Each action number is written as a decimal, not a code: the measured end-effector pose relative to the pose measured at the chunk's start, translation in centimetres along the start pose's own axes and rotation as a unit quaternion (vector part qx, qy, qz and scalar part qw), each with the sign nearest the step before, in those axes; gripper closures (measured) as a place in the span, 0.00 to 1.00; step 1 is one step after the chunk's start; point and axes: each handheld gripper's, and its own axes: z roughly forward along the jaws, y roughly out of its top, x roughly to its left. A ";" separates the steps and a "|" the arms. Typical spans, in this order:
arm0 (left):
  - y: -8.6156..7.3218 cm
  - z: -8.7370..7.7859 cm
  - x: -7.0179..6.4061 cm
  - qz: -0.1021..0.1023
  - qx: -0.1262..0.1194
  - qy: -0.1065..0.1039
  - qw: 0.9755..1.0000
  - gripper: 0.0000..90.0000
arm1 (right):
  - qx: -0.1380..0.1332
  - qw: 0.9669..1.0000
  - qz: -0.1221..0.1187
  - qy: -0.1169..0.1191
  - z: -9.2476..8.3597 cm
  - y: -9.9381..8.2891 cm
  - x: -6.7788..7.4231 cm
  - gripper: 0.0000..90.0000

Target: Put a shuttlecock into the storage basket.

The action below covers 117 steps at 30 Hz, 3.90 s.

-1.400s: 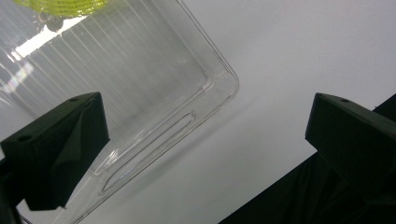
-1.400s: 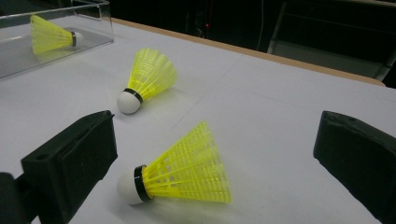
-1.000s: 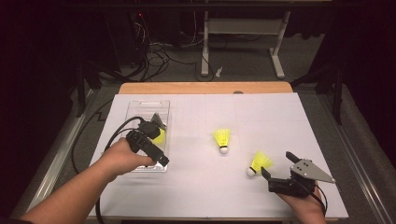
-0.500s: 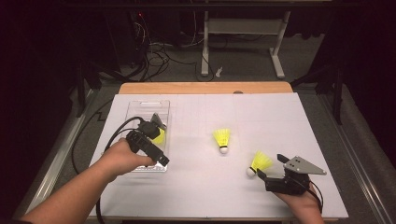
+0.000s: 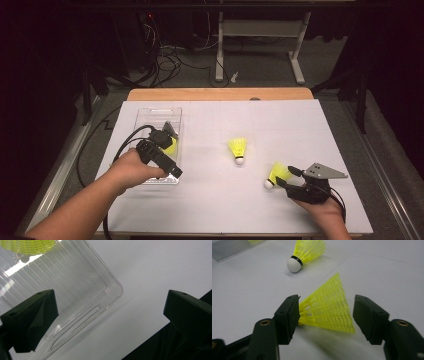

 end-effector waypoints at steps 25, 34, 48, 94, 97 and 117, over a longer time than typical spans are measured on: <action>0.1 -0.1 0.0 -0.002 -0.004 0.002 1.000 0.01 | -0.010 1.000 -0.018 0.016 -1.1 0.6 0.3 1.00; 0.0 -0.4 0.0 -0.004 -0.006 0.001 1.000 0.01 | -0.016 0.999 -0.014 0.034 -1.4 0.7 0.4 1.00; 0.2 -0.7 -0.3 -0.001 -0.007 0.002 1.000 0.01 | -0.030 0.998 -0.009 0.056 -1.8 1.1 1.0 1.00; 1.5 0.5 -3.3 0.092 0.002 -0.016 0.996 0.01 | -0.083 0.989 -0.030 0.115 -0.7 5.6 5.1 1.00; 1.5 0.8 -3.7 0.096 0.002 -0.025 0.995 0.01 | -0.082 0.989 -0.033 0.119 -0.5 5.4 5.3 1.00; 2.7 3.6 -6.4 0.135 0.014 -0.043 0.990 0.01 | -0.070 0.988 -0.041 0.132 0.1 4.3 6.0 1.00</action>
